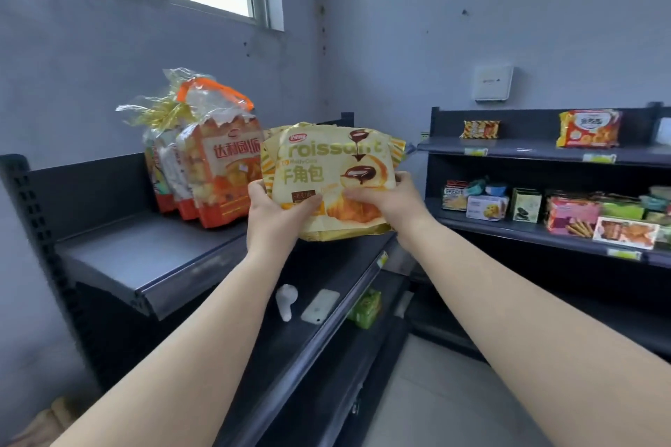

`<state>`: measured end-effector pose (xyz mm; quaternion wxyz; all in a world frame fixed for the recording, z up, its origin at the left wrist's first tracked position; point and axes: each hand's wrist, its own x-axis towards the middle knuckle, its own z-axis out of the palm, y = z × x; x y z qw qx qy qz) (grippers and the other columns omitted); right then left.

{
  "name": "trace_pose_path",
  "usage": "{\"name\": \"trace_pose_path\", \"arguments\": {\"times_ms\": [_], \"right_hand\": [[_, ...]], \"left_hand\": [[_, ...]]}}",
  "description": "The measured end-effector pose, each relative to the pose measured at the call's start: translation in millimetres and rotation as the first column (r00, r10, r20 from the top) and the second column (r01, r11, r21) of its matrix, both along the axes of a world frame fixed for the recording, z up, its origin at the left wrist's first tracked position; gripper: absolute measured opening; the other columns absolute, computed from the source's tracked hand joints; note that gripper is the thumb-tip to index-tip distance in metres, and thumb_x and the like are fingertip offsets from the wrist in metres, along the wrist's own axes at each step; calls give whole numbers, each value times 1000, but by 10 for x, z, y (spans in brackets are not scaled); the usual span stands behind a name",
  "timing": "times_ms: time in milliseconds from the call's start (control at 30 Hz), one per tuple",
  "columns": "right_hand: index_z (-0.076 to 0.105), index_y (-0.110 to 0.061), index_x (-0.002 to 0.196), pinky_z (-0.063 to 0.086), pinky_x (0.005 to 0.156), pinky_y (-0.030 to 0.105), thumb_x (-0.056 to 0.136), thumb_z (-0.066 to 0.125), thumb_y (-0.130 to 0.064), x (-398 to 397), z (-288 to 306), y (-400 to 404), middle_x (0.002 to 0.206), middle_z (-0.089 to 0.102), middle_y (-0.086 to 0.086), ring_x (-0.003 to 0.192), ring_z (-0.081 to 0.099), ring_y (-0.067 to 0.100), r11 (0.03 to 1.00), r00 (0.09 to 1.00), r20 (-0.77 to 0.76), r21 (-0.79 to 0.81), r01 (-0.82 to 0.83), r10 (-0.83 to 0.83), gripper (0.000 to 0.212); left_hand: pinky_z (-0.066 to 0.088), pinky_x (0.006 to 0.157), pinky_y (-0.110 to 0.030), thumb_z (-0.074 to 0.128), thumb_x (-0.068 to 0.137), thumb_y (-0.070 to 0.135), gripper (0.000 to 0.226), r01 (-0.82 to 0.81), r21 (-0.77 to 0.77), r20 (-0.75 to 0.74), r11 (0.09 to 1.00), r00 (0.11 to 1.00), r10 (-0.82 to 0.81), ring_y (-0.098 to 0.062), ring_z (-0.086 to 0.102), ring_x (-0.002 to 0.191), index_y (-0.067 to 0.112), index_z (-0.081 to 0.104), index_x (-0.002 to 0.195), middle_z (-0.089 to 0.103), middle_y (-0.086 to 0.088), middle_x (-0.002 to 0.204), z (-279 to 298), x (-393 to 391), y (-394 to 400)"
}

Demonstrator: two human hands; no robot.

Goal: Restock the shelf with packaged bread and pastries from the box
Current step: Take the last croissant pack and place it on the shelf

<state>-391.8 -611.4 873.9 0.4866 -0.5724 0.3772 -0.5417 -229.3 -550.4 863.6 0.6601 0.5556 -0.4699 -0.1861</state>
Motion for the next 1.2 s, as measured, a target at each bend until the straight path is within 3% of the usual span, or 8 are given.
{"name": "trace_pose_path", "arguments": {"times_ms": [133,267,467,633,833,933,1100,1200], "right_hand": [[49,-11,126,53,93,43,37,95,-41,-204,-41,-367,116,64,2,104,64,21,997,996,-51,-11,73,-74,105],[42,-14,123,50,96,42,59,90,-22,-346,-139,-822,111,59,-1,108,59,23,983,981,-67,7,182,-181,81],[48,-13,125,52,95,42,59,89,-24,-394,-129,-1541,116,62,3,107,60,23,957,950,-117,-3,291,-290,79],[52,-19,112,52,88,35,64,86,-20,-414,-55,-2200,108,62,-1,99,61,20,963,954,-132,-14,269,-268,59],[60,-14,105,52,83,32,70,81,-11,-353,-58,-3178,102,67,2,96,63,23,995,987,-133,26,94,-89,41],[60,-9,116,52,85,35,71,80,-9,-265,-53,-3711,111,67,7,101,65,26,999,992,-124,26,-23,26,49],[60,-12,112,52,89,35,71,81,-12,-14,35,-4496,112,67,7,102,64,25,979,964,-172,17,-203,202,46],[56,-10,121,53,78,28,71,81,-12,184,107,-4825,114,66,5,99,65,20,941,924,-188,12,-338,334,56]], "left_hand": [[50,79,-30,80,73,28,58,67,26,-2,997,998,-67,-12,58,90,20,36,109,54,12,92,-91,-202,-495],[51,90,-37,81,71,30,61,142,75,-2,987,990,-142,-17,59,99,19,36,111,56,5,103,-190,-279,-1106],[52,92,-46,83,66,33,66,219,92,15,971,975,-222,-20,61,101,20,36,110,58,6,102,-160,-272,-1983],[52,91,-46,81,68,33,67,221,104,5,970,975,-223,-22,60,105,19,35,114,58,-2,116,-131,-292,-2639],[53,90,-46,77,74,30,64,110,117,45,987,992,-116,-23,60,104,15,36,120,57,0,115,-119,-251,-3352],[53,90,-46,75,68,38,76,9,126,69,992,997,-18,-25,60,106,15,32,126,56,-4,121,-96,-211,-3676],[52,92,-42,76,74,34,79,-177,141,53,974,984,171,-21,59,109,13,29,134,57,-2,124,-21,-92,-4087],[52,91,-42,76,75,31,80,-263,142,42,954,965,260,-22,59,109,14,28,136,57,0,124,15,1,-4211]]}}
